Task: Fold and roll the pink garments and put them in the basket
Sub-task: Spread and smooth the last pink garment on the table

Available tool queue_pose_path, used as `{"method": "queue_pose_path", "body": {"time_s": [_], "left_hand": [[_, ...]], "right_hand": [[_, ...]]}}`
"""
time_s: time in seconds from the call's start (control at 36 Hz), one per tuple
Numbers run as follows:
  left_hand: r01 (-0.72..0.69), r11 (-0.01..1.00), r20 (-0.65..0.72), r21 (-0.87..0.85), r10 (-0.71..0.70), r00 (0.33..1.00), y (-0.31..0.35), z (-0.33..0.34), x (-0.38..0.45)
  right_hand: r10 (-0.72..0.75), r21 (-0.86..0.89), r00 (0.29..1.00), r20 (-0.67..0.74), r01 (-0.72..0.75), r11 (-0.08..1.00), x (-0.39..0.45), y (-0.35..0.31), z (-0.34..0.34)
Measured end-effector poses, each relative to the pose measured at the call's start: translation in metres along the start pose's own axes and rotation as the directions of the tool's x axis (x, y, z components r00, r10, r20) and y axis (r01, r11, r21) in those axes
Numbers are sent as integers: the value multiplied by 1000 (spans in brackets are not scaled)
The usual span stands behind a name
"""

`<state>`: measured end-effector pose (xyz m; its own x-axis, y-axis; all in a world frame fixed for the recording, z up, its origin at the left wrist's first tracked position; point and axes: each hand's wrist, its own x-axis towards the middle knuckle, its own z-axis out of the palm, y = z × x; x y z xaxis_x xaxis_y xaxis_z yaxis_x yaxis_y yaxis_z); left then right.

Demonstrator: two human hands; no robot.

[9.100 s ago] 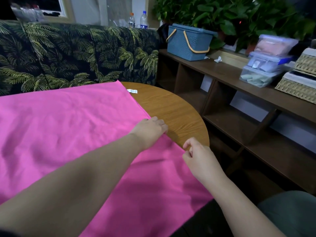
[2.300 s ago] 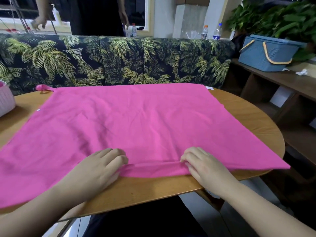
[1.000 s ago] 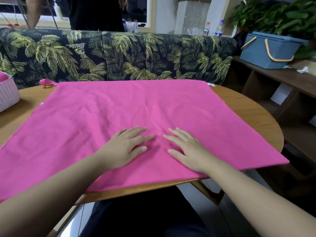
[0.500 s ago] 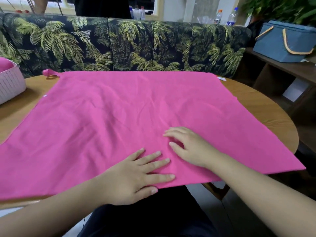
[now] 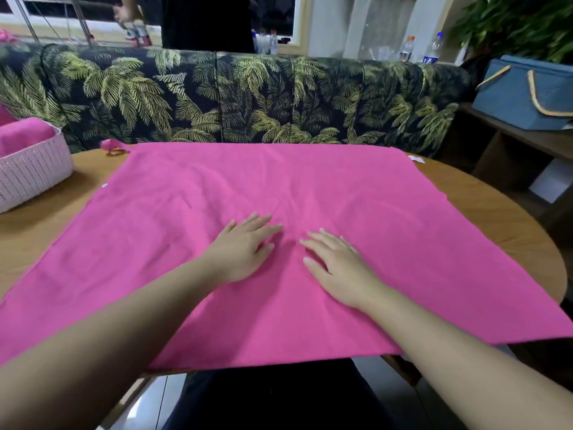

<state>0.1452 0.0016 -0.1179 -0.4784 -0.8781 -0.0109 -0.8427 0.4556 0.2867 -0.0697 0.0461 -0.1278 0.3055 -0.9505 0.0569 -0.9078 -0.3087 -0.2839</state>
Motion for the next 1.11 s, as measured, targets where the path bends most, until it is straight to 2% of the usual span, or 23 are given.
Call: {"method": "queue_pose_path", "body": {"time_s": [0.06, 0.14, 0.25, 0.36, 0.5, 0.53, 0.58, 0.67, 0.72, 0.86, 0.97, 1.06, 1.11], "left_hand": [[6, 999, 27, 33, -7, 1000, 7, 2, 11], [25, 994, 52, 108, -31, 998, 6, 9, 22], [153, 977, 73, 149, -165, 984, -18, 13, 18], [302, 938, 7, 169, -307, 952, -46, 10, -6], [461, 878, -63, 133, -456, 888, -59, 9, -52], [475, 871, -65, 128, -470, 880, -59, 9, -62], [489, 863, -62, 127, -485, 872, -59, 9, -78], [514, 847, -41, 139, -513, 857, -59, 8, -95], [553, 823, -30, 133, -554, 832, -58, 7, -105], [667, 733, -4, 134, -672, 740, -55, 5, -139], [721, 680, 47, 133, -731, 681, -57, 1, -167], [742, 657, 75, 132, -753, 653, -55, -4, -178], [737, 662, 45, 139, -747, 663, -53, -13, -175]], "right_hand": [[72, 7, 996, -59, -72, 997, 13, 5, -1], [134, -14, 991, -15, -134, 991, 28, 12, 1], [151, -83, 985, 82, -144, 986, 34, 19, 5], [149, -109, 982, 119, -136, 985, 32, 21, 4], [251, -85, 968, 13, -249, 965, 34, -5, 7], [242, -80, 970, -12, -243, 967, 36, -17, 8], [140, -55, 990, -30, -142, 988, 42, -43, 11], [-38, 10, 999, 6, 38, 999, 52, -87, 20], [-96, 30, 995, 37, 95, 995, 57, -110, 27], [-109, 8, 985, 131, 109, 994, 60, -131, 46], [-104, -11, 986, 133, 106, 994, 60, -131, 50], [-98, -7, 986, 135, 100, 995, 61, -131, 50], [-92, 6, 987, 129, 92, 996, 61, -132, 49]]}}
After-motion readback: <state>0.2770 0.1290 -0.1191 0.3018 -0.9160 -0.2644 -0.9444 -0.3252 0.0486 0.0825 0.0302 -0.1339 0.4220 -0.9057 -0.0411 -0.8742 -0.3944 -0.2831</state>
